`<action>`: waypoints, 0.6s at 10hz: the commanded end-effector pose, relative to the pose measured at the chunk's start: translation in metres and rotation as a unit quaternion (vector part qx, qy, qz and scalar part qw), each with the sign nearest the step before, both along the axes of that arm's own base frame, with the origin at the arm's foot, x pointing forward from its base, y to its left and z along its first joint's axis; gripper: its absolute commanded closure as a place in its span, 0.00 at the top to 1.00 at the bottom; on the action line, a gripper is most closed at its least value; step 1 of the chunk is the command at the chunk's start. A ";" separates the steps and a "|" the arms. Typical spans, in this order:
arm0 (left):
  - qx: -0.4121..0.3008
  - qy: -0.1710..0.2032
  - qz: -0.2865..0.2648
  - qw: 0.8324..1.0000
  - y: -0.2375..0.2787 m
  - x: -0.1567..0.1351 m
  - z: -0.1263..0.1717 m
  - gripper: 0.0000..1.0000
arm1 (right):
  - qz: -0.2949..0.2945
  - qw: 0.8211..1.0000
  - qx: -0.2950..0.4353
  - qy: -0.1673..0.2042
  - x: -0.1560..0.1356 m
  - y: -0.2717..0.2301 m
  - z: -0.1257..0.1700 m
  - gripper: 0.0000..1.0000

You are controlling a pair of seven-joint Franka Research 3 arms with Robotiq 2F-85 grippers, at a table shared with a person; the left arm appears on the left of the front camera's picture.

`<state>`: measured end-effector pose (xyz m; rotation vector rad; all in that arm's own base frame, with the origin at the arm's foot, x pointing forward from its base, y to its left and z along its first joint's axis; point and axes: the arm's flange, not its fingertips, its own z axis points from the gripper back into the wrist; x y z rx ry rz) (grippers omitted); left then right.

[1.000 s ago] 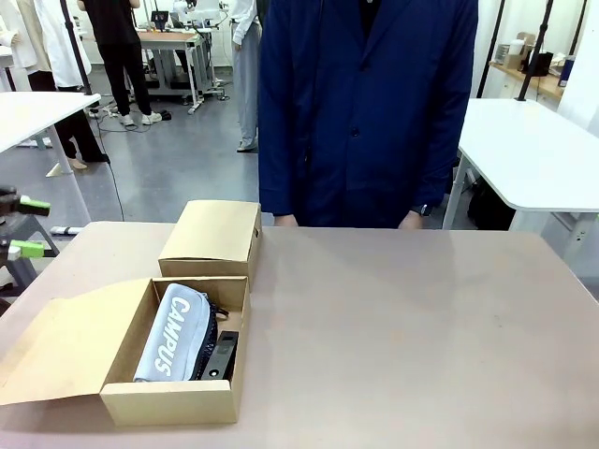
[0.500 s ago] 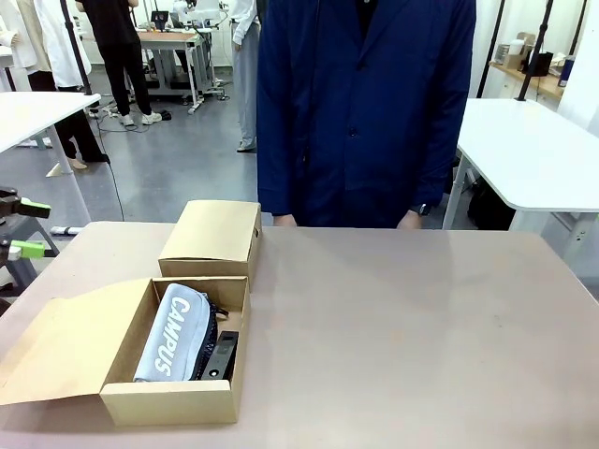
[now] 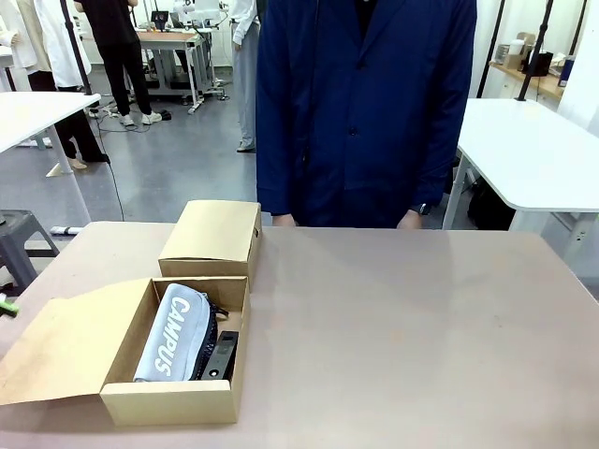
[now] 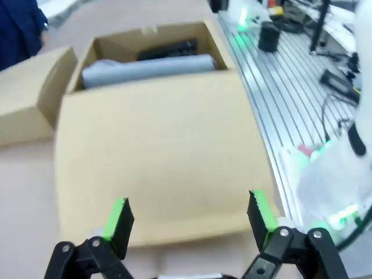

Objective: Place items inside the box.
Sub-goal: Close the lid of the Mailer Box closest to the robot.

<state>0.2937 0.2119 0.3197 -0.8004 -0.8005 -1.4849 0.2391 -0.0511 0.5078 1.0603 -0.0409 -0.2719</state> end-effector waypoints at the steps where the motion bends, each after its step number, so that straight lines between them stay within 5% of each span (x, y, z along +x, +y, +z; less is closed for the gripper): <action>1: 0.005 -0.015 -0.006 1.000 0.024 0.000 -0.024 1.00 | 0.006 1.000 0.006 -0.011 0.001 -0.002 0.002 1.00; 3: 0.020 0.024 0.057 0.998 0.025 0.008 -0.038 1.00 | 0.006 1.000 0.006 -0.011 0.001 -0.002 0.002 1.00; 4: 0.010 0.017 0.009 1.000 0.010 0.000 -0.006 1.00 | 0.006 1.000 0.006 -0.011 0.001 -0.002 0.002 1.00; 6: 0.019 0.029 0.027 0.999 0.016 0.002 -0.019 1.00 | 0.006 1.000 0.006 -0.011 0.001 -0.002 0.002 1.00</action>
